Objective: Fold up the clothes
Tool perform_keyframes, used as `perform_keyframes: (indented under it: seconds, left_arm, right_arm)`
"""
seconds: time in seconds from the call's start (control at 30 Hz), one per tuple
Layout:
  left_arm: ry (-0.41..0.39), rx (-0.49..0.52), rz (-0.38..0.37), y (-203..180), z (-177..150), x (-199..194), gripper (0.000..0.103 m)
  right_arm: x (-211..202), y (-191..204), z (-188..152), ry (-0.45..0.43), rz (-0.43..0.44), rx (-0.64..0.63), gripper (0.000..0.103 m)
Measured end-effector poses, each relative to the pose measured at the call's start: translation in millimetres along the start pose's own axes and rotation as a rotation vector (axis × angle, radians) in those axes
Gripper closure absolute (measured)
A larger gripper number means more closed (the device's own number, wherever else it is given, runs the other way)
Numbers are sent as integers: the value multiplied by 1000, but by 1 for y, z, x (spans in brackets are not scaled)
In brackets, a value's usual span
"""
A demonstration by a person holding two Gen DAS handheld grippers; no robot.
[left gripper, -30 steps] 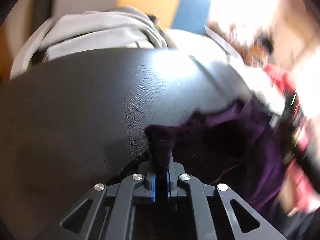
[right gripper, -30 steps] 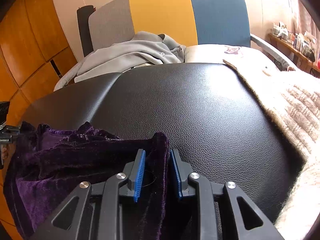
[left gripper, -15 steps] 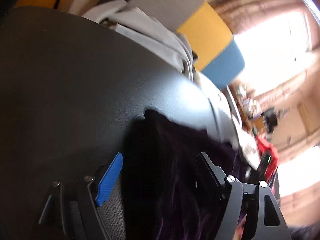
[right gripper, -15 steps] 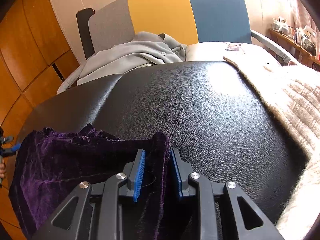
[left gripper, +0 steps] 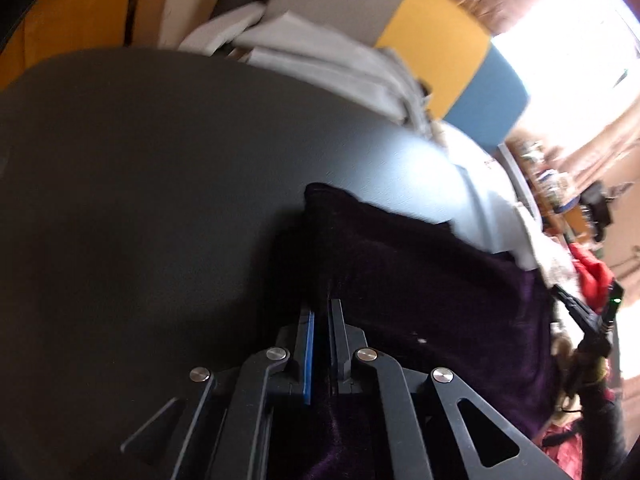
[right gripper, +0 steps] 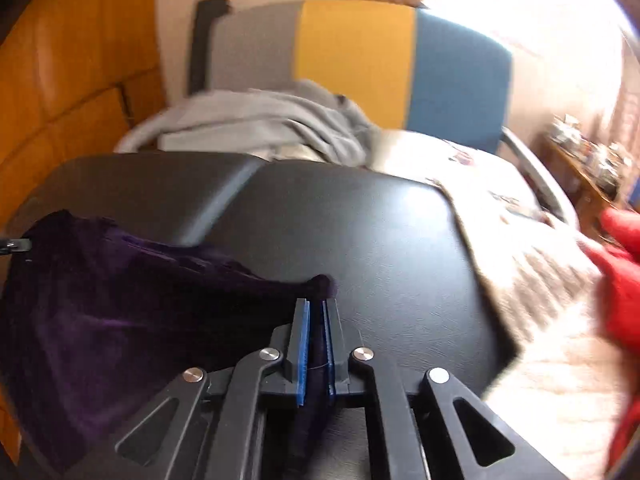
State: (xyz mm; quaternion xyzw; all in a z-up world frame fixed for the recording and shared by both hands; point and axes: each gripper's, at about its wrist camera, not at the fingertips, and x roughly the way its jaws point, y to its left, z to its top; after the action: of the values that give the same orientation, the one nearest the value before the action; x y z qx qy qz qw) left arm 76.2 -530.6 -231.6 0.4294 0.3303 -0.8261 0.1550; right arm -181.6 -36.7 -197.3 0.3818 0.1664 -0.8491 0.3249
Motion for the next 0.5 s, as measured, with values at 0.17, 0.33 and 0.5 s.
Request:
perform_keyframes:
  seconds: [0.17, 0.33, 0.5]
  left_arm:
    - [1, -16, -22, -4, -7, 9, 89]
    - [-4, -38, -83, 0, -7, 8, 71]
    - [-4, -11, -68, -11, -3, 9, 63]
  right_arm:
    - [18, -40, -14, 23, 138, 247, 87]
    - [20, -53, -15, -19, 357, 414, 70]
    - [48, -32, 2, 83, 373, 389, 63]
